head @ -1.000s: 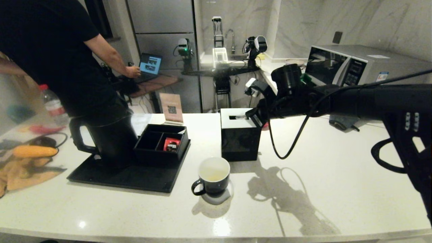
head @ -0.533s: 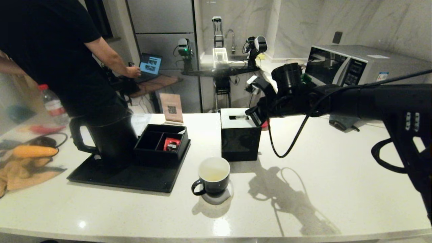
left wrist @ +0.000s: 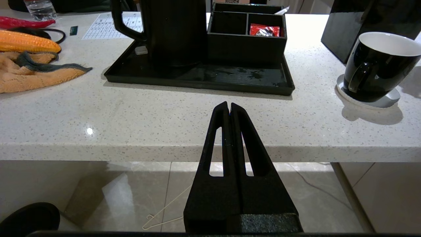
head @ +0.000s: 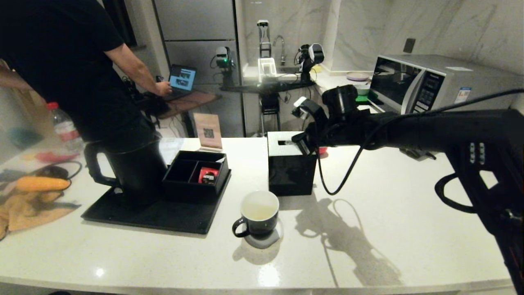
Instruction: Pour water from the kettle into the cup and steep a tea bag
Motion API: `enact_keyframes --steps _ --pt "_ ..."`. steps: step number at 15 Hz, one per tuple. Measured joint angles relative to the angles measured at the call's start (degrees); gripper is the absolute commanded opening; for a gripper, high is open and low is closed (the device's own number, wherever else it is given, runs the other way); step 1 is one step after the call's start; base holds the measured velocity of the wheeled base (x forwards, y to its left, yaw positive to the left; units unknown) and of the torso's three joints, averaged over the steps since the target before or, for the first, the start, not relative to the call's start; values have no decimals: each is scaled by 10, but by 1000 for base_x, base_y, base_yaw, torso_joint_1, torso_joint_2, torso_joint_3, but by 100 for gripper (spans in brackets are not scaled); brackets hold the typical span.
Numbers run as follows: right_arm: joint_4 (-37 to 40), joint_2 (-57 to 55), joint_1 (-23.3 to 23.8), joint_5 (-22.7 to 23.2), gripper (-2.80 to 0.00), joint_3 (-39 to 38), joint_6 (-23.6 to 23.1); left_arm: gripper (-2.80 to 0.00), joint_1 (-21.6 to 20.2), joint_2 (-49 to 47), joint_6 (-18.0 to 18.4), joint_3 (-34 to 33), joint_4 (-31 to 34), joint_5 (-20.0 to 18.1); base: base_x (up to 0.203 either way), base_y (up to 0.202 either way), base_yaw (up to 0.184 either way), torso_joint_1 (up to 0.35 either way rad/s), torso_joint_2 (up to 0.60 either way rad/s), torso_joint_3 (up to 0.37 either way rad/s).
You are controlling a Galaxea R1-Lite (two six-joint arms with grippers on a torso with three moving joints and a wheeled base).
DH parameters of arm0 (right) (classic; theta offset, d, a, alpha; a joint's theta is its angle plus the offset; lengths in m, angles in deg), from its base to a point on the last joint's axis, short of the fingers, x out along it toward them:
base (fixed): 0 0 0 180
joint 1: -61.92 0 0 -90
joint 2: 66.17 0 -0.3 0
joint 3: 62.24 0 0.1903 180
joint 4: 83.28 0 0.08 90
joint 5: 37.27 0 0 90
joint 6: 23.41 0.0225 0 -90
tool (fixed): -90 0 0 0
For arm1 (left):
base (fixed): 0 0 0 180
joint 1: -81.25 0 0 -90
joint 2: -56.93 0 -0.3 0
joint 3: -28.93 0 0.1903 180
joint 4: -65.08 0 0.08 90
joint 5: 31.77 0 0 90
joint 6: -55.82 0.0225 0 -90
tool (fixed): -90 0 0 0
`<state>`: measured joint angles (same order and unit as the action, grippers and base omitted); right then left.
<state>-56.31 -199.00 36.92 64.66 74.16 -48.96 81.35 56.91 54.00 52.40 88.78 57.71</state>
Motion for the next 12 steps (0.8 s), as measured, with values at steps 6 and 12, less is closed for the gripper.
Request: enact_keyframes --steps 6,12 --pt "0 -5 1 0 -280 0 0 -280 0 0 0 0 0 0 0 0 0 0 0 0" --pt "0 0 1 0 -280 0 4 -280 0 0 0 0 0 0 0 0 0 0 0 0"
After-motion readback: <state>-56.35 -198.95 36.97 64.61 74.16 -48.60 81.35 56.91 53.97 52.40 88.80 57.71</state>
